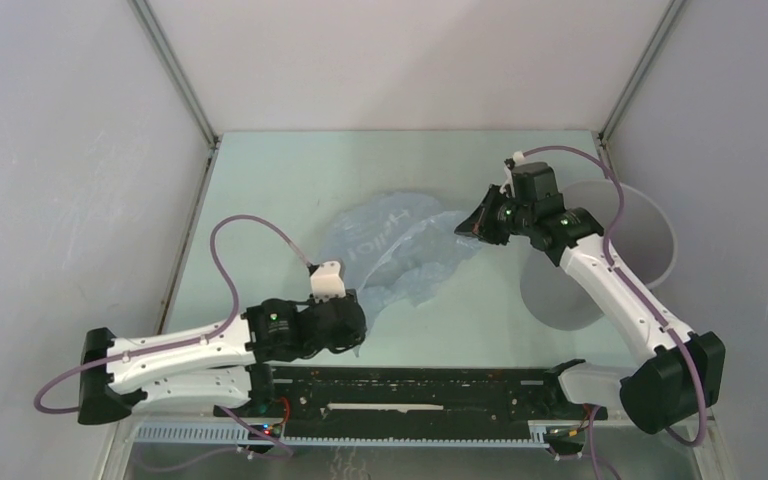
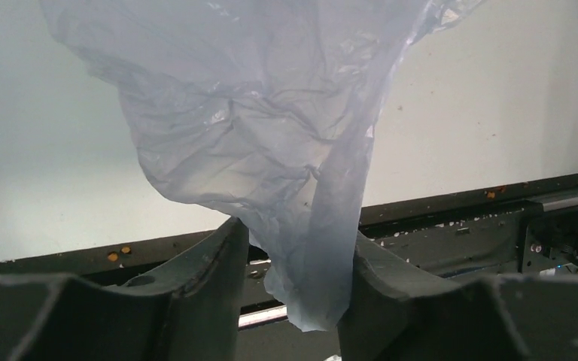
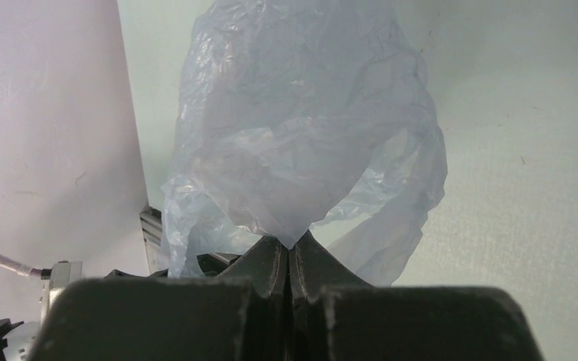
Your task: Put the trash bags into the trash bin
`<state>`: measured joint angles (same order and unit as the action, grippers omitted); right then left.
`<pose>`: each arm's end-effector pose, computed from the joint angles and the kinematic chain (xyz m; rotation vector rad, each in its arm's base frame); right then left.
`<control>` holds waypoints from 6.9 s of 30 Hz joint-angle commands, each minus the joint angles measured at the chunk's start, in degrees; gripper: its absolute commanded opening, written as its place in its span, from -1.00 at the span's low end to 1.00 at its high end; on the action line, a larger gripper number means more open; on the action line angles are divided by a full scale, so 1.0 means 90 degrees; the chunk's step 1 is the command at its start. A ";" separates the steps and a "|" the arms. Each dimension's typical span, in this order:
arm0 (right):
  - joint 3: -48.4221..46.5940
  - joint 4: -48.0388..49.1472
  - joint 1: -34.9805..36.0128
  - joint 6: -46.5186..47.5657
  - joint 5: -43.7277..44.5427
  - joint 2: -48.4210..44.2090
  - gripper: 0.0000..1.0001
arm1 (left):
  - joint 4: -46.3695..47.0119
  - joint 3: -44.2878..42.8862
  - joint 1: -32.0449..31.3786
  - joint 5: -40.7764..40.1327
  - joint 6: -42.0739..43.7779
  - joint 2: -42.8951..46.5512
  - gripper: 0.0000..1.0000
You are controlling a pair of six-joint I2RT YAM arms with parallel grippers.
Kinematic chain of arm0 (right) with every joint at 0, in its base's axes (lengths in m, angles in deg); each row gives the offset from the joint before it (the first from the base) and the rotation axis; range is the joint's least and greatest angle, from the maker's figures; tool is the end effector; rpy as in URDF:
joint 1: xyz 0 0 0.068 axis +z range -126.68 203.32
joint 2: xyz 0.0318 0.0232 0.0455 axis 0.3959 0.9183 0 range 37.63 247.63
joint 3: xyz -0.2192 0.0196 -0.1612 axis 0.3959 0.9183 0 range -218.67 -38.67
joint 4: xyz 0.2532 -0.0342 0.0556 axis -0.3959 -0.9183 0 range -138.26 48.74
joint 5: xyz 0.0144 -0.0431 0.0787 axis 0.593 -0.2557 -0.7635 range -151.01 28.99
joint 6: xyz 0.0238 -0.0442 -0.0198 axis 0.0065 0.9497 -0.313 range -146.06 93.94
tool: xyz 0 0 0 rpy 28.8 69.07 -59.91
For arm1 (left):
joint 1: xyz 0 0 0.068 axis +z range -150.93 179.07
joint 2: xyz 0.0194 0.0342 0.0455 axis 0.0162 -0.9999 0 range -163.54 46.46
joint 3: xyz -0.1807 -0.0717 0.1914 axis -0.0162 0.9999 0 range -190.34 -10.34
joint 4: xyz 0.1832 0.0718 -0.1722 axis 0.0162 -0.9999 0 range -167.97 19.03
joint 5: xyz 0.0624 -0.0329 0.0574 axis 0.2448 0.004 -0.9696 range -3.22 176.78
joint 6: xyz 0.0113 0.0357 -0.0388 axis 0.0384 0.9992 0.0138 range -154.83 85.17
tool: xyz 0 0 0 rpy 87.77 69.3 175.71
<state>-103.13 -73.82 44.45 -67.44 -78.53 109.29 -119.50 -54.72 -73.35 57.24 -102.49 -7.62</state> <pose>0.2484 0.1076 0.3239 0.2503 2.3838 0.8966 0.0687 -0.1587 0.2559 -0.0814 2.4491 -0.4338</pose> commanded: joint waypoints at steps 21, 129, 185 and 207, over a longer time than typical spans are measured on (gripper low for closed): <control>-0.3952 -0.0809 -0.0017 0.0466 0.0008 0.1373 -1.00 | -0.0340 -0.7014 0.6118 0.3932 0.2978 -0.3103 -1.00; -0.7962 -0.2083 0.0211 0.2542 -0.0273 0.1240 -1.00 | 0.0469 -1.0065 0.6223 0.5116 0.4254 -0.2037 -0.99; -0.4175 -0.4507 -0.0198 0.2724 0.1996 -0.0436 0.97 | -0.0969 -0.4161 0.6231 0.2110 0.4127 0.0902 -1.00; -0.2024 -0.3520 -0.0331 0.2455 0.3124 -0.0052 0.38 | -0.1209 -0.4405 0.6231 0.1712 0.3865 0.1003 -1.00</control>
<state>-122.02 -111.45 39.20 -46.66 -53.61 106.21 -129.49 -92.57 -17.61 74.59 -66.91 0.57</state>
